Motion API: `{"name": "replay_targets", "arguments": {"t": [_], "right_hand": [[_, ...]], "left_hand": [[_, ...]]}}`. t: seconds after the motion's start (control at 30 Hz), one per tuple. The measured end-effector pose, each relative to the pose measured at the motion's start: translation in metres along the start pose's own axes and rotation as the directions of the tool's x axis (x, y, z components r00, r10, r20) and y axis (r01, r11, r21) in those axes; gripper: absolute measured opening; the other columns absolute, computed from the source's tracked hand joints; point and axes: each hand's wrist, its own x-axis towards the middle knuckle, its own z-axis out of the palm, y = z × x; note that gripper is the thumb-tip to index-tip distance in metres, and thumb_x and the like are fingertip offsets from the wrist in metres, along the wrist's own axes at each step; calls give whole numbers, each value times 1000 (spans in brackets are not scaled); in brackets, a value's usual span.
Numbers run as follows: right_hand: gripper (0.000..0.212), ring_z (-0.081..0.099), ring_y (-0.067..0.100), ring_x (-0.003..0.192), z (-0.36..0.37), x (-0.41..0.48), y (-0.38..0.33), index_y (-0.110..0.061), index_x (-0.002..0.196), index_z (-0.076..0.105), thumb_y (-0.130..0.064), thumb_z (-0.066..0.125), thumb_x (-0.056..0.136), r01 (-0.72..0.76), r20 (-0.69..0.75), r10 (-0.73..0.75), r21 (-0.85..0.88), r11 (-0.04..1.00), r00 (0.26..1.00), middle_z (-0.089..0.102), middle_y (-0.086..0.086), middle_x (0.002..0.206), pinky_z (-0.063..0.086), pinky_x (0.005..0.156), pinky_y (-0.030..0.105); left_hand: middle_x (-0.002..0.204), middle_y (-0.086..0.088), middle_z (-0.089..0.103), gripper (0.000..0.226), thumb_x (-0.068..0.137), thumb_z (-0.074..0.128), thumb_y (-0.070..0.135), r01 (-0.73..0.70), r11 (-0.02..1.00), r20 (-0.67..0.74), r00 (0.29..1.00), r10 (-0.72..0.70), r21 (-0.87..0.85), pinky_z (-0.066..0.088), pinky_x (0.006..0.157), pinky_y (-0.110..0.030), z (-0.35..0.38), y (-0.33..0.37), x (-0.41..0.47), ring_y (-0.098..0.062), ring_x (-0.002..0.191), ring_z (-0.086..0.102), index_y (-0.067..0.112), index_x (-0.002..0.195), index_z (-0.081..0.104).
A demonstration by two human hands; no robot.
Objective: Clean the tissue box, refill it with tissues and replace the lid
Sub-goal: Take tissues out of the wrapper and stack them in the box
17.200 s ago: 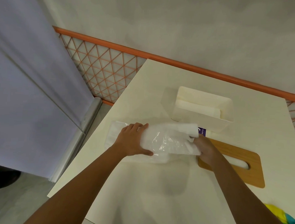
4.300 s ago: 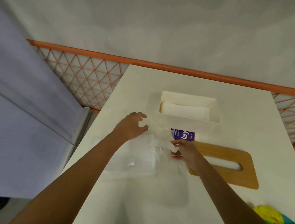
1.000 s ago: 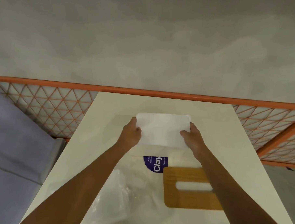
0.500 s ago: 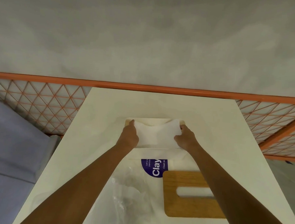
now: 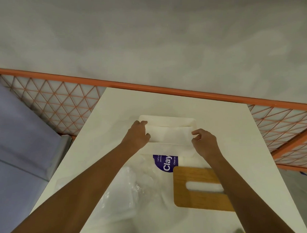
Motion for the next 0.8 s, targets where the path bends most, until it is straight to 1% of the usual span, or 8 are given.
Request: {"name": "replay_targets", "arguments": {"t": [0.1, 0.23, 0.33, 0.47, 0.53, 0.63, 0.7, 0.8], "right_hand": [[26, 56, 20, 81, 11, -24, 3, -7, 109, 63, -3, 49, 88, -11, 101, 1, 95, 995, 995, 59, 8, 96, 46, 64, 23], [16, 59, 17, 77, 40, -54, 7, -8, 100, 64, -4, 56, 87, -84, 264, 38, 165, 983, 964, 59, 7, 95, 47, 51, 14], [14, 56, 14, 59, 61, -73, 3, -9, 90, 62, 2, 56, 84, -181, 392, 72, 249, 951, 917, 60, 11, 83, 47, 53, 18], [27, 58, 14, 55, 84, -89, -5, -8, 87, 59, 11, 40, 87, -266, 496, 98, 281, 922, 863, 58, 7, 69, 49, 55, 20], [33, 58, 17, 57, 93, -95, -9, -8, 93, 56, 14, 32, 88, -343, 515, 136, 332, 879, 846, 59, 8, 68, 50, 56, 23], [17, 55, 5, 40, 102, -105, -15, -3, 104, 60, 3, 49, 92, -335, 540, 107, 345, 877, 835, 60, 4, 62, 46, 40, 15], [22, 53, 1, 34, 109, -111, -20, 2, 111, 60, -2, 55, 90, -333, 551, 83, 372, 867, 830, 61, -1, 58, 43, 37, 12], [34, 53, 6, 42, 120, -118, -29, 3, 123, 54, -5, 56, 90, -255, 531, 87, 251, 934, 843, 62, 8, 77, 42, 38, 11]], "left_hand": [[133, -9, 44, 50, 92, 51, 21, -32, 999, -35, 999, 32, -5, 43, 99, -35, -4, -8, -20, -25, 121, 49, 16, 140, 38], [132, -3, 46, 46, 93, 50, 26, -37, 998, -39, 998, 39, 56, 44, 96, -34, -8, -25, -46, -22, 119, 49, 21, 138, 40], [131, -1, 47, 44, 92, 50, 28, -9, 998, -62, 998, 12, 56, 43, 97, -33, -11, -43, -64, -19, 120, 49, 24, 136, 42], [132, 1, 48, 48, 90, 56, 34, 19, 1000, -42, 999, -19, -1, 43, 101, -32, -13, -72, -87, -17, 120, 49, 24, 135, 44], [137, 3, 45, 58, 86, 59, 45, 11, 1000, -6, 1000, -11, -14, 39, 104, -32, -14, -88, -100, -16, 125, 46, 26, 137, 41], [151, 3, 29, 92, 72, 65, 63, -5, 997, 111, 994, -4, 79, 24, 114, -36, -11, -108, -123, -19, 139, 27, 26, 146, 25], [158, -1, 11, 115, 62, 66, 72, -19, 973, 206, 978, -29, 230, 8, 119, -40, -4, -122, -134, -23, 146, 8, 24, 150, 8], [159, -5, -3, 129, 58, 67, 74, -43, 933, 263, 963, -56, 358, -4, 119, -44, 13, -140, -142, -27, 147, -6, 20, 150, -6]]}}
